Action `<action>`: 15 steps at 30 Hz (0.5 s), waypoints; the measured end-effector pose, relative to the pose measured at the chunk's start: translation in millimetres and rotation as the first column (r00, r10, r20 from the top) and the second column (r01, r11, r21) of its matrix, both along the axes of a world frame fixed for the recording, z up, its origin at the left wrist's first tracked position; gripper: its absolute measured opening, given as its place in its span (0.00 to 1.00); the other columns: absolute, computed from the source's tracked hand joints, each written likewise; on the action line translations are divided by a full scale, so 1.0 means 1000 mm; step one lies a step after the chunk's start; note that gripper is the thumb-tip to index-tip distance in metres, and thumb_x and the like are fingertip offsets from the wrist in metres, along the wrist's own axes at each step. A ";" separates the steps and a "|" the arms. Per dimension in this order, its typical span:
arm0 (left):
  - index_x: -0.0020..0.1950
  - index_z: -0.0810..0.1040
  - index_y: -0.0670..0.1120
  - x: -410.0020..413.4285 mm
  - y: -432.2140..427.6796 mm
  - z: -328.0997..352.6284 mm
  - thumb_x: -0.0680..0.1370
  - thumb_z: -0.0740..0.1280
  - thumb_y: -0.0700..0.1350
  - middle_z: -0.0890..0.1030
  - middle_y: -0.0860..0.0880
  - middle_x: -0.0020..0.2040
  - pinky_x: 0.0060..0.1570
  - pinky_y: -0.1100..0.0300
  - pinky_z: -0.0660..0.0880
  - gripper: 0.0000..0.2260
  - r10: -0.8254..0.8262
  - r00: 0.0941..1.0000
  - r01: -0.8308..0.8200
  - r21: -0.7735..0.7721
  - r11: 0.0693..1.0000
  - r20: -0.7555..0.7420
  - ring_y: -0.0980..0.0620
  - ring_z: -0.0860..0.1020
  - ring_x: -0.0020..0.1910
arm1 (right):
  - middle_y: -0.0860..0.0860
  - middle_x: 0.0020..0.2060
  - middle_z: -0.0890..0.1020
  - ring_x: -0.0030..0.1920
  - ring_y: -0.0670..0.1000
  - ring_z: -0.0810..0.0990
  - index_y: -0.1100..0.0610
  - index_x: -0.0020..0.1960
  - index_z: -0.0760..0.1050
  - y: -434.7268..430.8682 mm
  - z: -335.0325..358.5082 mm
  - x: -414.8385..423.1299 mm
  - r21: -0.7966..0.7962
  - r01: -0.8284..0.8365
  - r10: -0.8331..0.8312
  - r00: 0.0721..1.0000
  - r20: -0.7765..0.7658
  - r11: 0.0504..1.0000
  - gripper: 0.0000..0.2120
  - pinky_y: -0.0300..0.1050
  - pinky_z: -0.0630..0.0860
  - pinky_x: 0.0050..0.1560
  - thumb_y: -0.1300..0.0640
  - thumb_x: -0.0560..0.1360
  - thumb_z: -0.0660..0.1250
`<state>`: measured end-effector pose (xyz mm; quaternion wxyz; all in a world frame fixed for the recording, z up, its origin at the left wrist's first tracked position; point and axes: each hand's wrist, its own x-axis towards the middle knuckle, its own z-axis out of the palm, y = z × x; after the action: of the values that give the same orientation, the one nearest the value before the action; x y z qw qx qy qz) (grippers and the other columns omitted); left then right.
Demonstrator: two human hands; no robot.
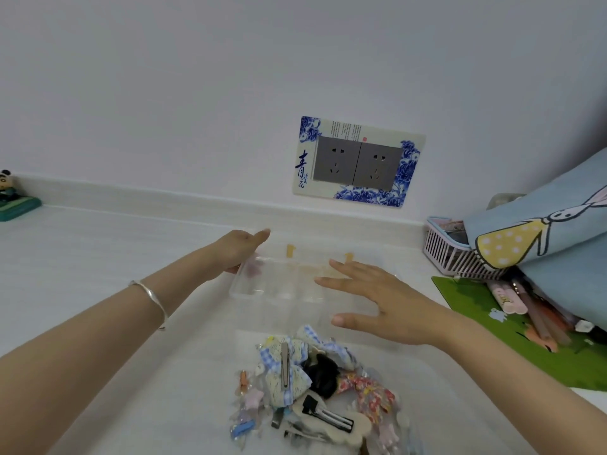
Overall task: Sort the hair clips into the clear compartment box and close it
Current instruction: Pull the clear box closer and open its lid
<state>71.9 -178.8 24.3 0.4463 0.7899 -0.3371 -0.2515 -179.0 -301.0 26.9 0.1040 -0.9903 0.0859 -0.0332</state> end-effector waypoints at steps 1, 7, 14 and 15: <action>0.49 0.71 0.43 -0.003 0.005 -0.001 0.78 0.55 0.61 0.78 0.47 0.36 0.25 0.69 0.71 0.21 -0.004 1.000 0.004 0.011 1.000 0.011 0.59 0.78 0.21 | 0.37 0.76 0.49 0.76 0.40 0.45 0.25 0.67 0.52 0.003 -0.001 -0.003 0.000 -0.007 0.007 1.000 0.007 1.000 0.28 0.45 0.45 0.75 0.27 0.68 0.53; 0.66 0.66 0.43 -0.025 0.031 -0.004 0.77 0.53 0.62 0.75 0.45 0.56 0.43 0.59 0.71 0.27 0.069 0.991 -0.066 -0.035 0.997 0.116 0.52 0.78 0.46 | 0.36 0.75 0.54 0.75 0.39 0.49 0.31 0.69 0.59 0.026 0.006 -0.016 0.077 0.026 -0.032 0.996 0.081 0.997 0.28 0.42 0.47 0.74 0.29 0.69 0.54; 0.56 0.74 0.56 -0.077 0.091 -0.005 0.76 0.59 0.61 0.76 0.61 0.53 0.51 0.72 0.67 0.15 0.019 0.767 0.273 -0.353 0.895 0.641 0.62 0.73 0.53 | 0.39 0.42 0.78 0.44 0.42 0.77 0.43 0.44 0.79 0.059 0.007 -0.053 0.096 0.096 -0.130 0.878 0.460 0.991 0.13 0.37 0.69 0.42 0.36 0.70 0.63; 0.53 0.75 0.57 -0.086 0.097 -0.005 0.76 0.59 0.61 0.76 0.62 0.51 0.49 0.72 0.68 0.13 -0.033 0.755 0.321 -0.325 0.890 0.655 0.61 0.74 0.52 | 0.40 0.38 0.79 0.39 0.42 0.76 0.43 0.42 0.79 0.064 0.004 -0.056 0.067 0.163 -0.176 0.896 0.407 0.984 0.14 0.37 0.67 0.36 0.34 0.69 0.62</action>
<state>-14.3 -81.8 19.0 0.4380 0.6767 -0.5882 0.0653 -234.8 -236.7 31.0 0.1317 -0.9482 0.1484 -0.2482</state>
